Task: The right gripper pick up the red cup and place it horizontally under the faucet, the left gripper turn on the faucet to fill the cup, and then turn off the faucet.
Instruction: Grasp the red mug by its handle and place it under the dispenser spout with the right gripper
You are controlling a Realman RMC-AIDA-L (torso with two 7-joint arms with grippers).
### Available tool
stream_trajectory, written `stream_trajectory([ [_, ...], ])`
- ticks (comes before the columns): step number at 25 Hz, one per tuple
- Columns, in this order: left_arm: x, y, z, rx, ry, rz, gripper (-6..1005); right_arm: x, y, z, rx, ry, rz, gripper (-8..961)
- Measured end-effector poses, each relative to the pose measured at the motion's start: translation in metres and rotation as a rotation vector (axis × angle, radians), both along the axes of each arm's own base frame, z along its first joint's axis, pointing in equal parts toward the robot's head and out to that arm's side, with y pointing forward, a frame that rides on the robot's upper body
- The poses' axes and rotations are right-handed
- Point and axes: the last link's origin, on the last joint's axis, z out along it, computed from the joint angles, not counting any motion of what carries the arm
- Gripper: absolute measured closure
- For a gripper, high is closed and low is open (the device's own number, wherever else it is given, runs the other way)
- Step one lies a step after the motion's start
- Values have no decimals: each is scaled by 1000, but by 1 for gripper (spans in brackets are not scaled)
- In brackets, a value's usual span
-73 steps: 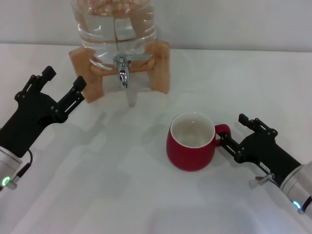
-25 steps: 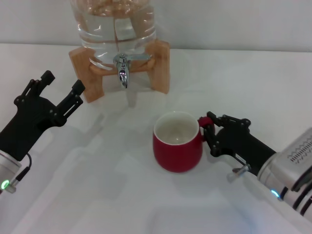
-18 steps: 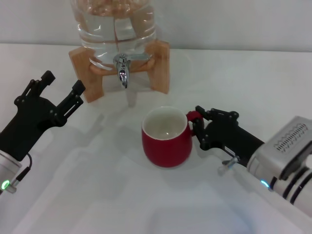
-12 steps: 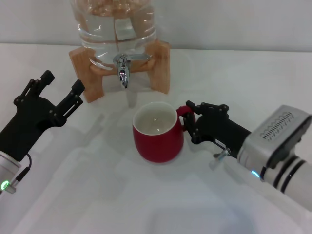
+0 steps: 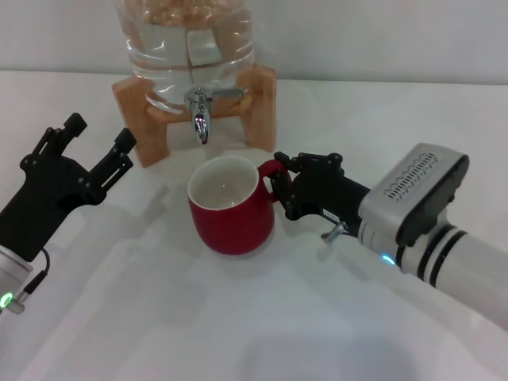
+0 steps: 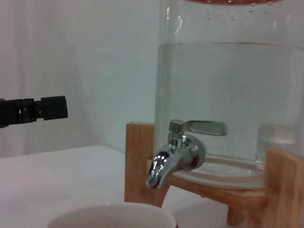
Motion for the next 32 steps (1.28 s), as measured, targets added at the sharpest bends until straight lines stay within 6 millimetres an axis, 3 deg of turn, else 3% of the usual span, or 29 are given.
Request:
stream_trajectory([
  [24, -10, -13, 3, 18, -17, 34, 141, -11, 16, -5, -28, -69, -29, 797],
  [32, -11, -16, 2, 16, -24, 32, 142, -24, 20, -8, -41, -78, -4, 797],
])
